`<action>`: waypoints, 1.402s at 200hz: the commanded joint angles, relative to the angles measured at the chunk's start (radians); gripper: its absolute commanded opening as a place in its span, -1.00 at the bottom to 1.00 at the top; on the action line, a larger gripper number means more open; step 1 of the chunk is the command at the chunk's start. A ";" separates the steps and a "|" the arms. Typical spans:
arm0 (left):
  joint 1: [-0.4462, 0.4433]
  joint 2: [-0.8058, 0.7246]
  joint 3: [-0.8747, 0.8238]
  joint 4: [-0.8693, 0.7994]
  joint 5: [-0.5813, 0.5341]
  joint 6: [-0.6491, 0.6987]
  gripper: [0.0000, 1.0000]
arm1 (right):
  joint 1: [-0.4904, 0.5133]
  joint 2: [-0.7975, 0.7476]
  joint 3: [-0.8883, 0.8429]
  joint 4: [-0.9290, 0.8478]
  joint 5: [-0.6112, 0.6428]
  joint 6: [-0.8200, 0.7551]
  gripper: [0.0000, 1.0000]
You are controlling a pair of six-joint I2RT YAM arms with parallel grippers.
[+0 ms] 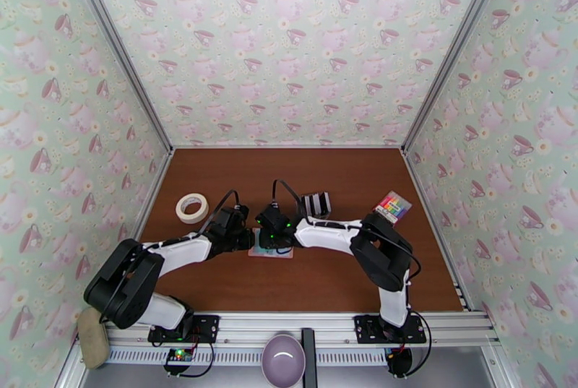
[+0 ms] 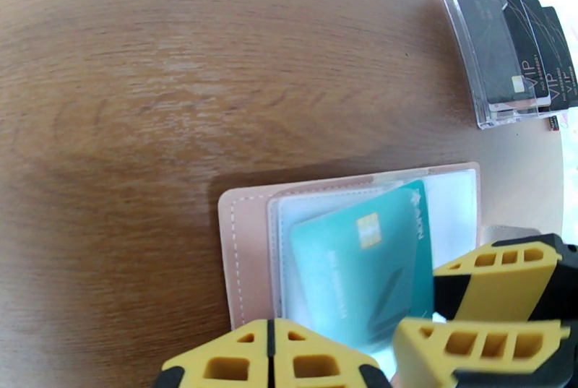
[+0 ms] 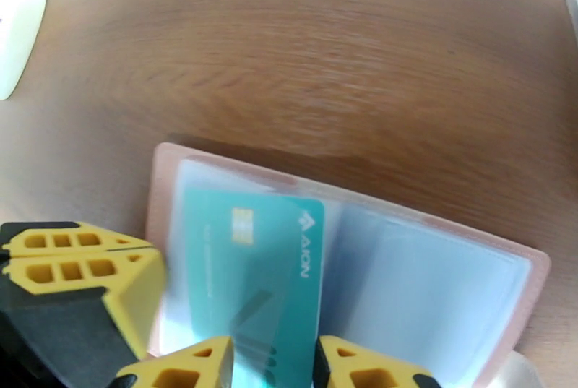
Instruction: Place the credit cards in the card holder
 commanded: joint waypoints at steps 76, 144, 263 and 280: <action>0.002 0.005 -0.006 0.005 0.012 -0.009 -0.84 | 0.013 -0.006 0.000 0.037 -0.033 0.010 -0.28; 0.002 0.020 -0.001 0.008 0.021 -0.011 -0.80 | 0.010 0.011 0.030 0.064 -0.076 0.010 -0.26; 0.010 -0.042 -0.020 0.005 -0.011 -0.013 -0.49 | -0.013 -0.033 0.010 0.040 -0.063 -0.026 -0.20; 0.015 -0.084 -0.037 0.014 -0.022 -0.017 -0.38 | -0.022 -0.065 -0.011 0.032 -0.052 -0.033 -0.14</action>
